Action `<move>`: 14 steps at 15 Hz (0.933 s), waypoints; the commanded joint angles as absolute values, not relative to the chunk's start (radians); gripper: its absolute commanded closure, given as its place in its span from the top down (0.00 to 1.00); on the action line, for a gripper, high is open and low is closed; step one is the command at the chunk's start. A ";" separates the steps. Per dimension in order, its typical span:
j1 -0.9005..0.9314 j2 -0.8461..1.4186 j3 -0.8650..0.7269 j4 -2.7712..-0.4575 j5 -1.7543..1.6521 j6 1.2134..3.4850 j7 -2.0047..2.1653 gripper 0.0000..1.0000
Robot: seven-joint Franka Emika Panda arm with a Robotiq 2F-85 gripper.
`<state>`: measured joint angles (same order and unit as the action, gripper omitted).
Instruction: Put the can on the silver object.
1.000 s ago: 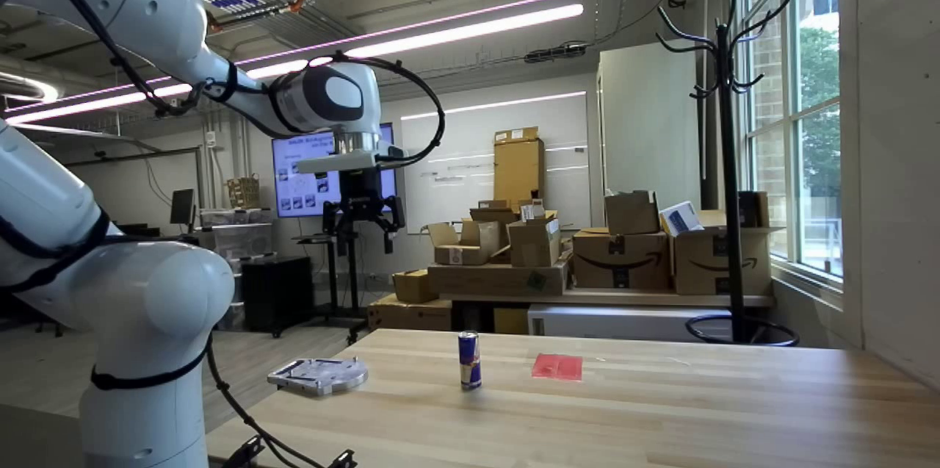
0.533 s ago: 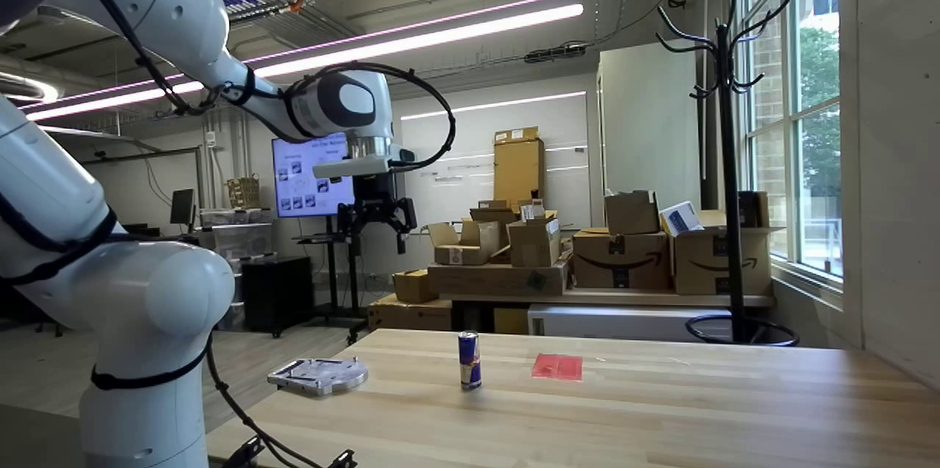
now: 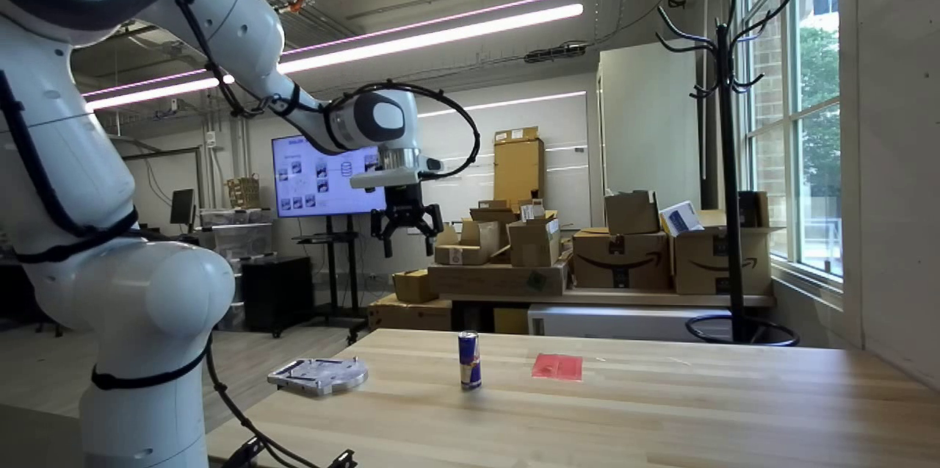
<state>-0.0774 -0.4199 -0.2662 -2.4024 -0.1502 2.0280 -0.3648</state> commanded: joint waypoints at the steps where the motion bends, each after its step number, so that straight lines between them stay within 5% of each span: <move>1: -0.068 -0.220 -0.265 -2.268 -0.090 2.066 -0.404 1.00; 14: -0.144 0.305 -0.180 -1.896 -0.016 2.139 -0.426 1.00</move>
<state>-0.0900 0.2083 -0.2174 -2.0081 -0.0337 2.1472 -0.3953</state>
